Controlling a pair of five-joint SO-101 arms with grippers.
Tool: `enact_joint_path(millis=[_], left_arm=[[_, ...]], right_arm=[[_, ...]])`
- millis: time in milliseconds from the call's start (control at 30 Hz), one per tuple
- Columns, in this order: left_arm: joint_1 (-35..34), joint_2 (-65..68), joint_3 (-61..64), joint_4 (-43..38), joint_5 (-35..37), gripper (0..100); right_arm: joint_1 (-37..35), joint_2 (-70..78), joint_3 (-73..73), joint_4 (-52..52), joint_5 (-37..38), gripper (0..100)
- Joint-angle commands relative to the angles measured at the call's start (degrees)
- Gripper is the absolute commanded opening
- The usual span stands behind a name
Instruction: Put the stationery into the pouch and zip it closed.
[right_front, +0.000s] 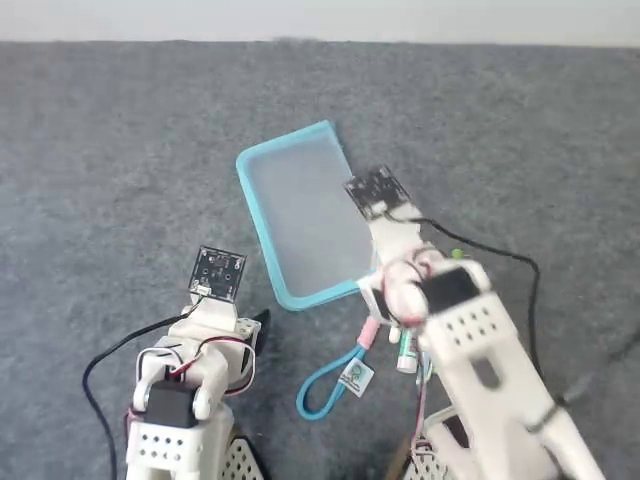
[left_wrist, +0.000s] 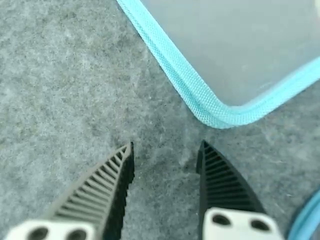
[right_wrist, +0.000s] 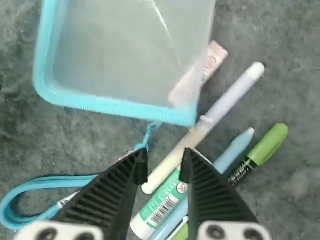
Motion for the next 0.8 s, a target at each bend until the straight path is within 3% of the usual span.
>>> enact_joint_path(millis=[0,267,400,767], left_arm=[[0.1,-1.1,-0.4,0.3,0.4,20],[0.1,-1.1,-0.4,0.3,0.4,20],[0.1,-1.1,-0.4,0.3,0.4,20],[0.1,-1.1,-0.4,0.3,0.4,20]], right_arm=[[3.9,-10.1,5.2,0.0,-0.1,9.8],[13.5,-23.2,19.6,-4.0,0.7,10.1],[14.6,-27.8,25.1,-4.3,4.2,10.1],[19.4,-40.5,33.2,-3.7,4.8,10.2]])
